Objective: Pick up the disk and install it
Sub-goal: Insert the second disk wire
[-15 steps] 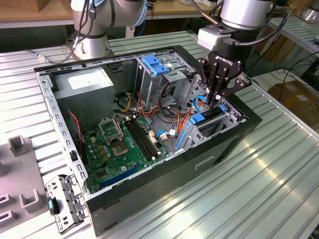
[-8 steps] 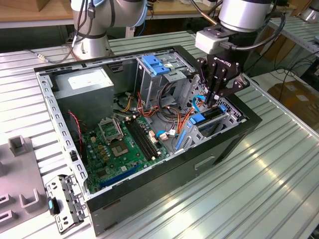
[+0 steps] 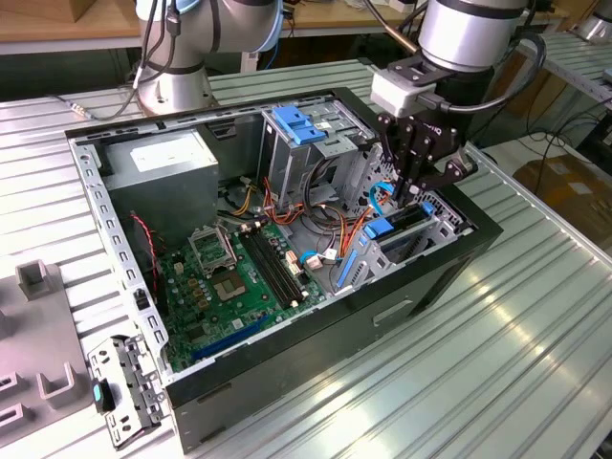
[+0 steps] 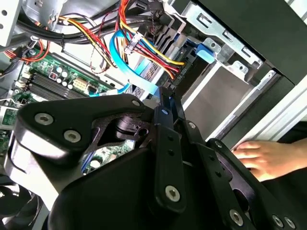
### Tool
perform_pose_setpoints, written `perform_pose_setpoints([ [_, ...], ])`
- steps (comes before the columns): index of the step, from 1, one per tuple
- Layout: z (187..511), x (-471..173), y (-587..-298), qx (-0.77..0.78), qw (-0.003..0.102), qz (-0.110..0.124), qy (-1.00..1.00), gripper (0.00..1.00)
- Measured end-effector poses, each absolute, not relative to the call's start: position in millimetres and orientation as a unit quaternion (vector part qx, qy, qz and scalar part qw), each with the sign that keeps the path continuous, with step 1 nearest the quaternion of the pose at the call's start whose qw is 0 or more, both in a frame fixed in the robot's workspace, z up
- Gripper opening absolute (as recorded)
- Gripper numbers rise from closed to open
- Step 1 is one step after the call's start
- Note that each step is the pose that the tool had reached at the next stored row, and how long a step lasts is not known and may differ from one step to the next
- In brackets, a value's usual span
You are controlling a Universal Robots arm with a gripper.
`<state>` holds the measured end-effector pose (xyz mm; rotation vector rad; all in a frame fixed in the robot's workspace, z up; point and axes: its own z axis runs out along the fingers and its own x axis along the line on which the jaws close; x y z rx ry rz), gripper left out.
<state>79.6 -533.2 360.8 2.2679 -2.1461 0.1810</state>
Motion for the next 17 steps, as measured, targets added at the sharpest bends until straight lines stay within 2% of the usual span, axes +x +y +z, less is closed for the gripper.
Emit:
perform_pose_setpoints([
  [2,361,79,-535,0.725,0.003,0.055,-0.687,0.16],
  [6,359,79,-544,0.723,-0.019,0.034,-0.689,0.16],
  [8,358,79,-548,0.723,-0.025,0.028,-0.690,0.16],
  [17,353,79,-556,0.722,-0.034,0.024,-0.690,0.16],
])
